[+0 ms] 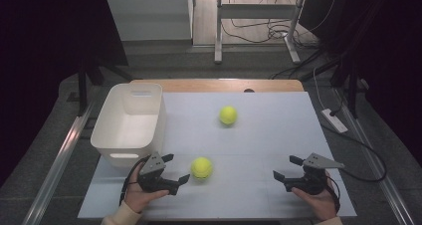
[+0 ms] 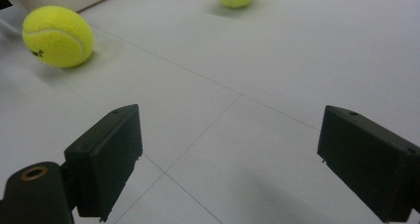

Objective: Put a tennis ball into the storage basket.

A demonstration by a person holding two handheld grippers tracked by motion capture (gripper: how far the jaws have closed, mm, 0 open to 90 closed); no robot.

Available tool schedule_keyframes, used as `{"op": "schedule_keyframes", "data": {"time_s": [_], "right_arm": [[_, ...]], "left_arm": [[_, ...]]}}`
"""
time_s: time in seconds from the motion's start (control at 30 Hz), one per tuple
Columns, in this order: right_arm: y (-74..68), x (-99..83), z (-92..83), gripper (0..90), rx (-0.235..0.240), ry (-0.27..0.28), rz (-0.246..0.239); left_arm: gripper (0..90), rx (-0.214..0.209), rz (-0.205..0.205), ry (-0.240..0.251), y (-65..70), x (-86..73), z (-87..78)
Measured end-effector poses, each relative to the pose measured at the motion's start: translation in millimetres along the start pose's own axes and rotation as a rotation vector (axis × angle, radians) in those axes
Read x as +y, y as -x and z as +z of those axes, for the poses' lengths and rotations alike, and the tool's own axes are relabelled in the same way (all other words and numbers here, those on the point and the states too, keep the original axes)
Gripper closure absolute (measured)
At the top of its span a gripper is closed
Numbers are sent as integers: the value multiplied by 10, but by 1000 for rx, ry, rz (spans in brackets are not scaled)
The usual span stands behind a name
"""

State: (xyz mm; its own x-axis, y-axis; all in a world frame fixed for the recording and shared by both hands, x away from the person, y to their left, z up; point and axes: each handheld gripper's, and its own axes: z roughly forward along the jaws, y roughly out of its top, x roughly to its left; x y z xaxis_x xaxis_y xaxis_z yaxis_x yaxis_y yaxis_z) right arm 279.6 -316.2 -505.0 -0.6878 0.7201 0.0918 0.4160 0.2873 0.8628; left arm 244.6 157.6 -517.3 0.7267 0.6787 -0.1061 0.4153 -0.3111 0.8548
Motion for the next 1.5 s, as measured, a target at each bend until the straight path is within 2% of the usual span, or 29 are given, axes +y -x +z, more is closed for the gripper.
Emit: {"op": "schedule_keyframes", "data": {"time_s": [0.2,0.6,0.73,1.5], "right_arm": [[-20,16,28,100,5,-6,-16],[-31,25,23,102,12,0,-16],[-33,25,25,103,16,1,-16],[-50,36,24,103,22,4,-22]], "left_arm": [[86,-4,-13,5,2,3,-10],[87,-3,-4,14,25,48,-37],[90,-9,-1,20,46,86,-42],[97,-50,27,-12,146,387,75]]}}
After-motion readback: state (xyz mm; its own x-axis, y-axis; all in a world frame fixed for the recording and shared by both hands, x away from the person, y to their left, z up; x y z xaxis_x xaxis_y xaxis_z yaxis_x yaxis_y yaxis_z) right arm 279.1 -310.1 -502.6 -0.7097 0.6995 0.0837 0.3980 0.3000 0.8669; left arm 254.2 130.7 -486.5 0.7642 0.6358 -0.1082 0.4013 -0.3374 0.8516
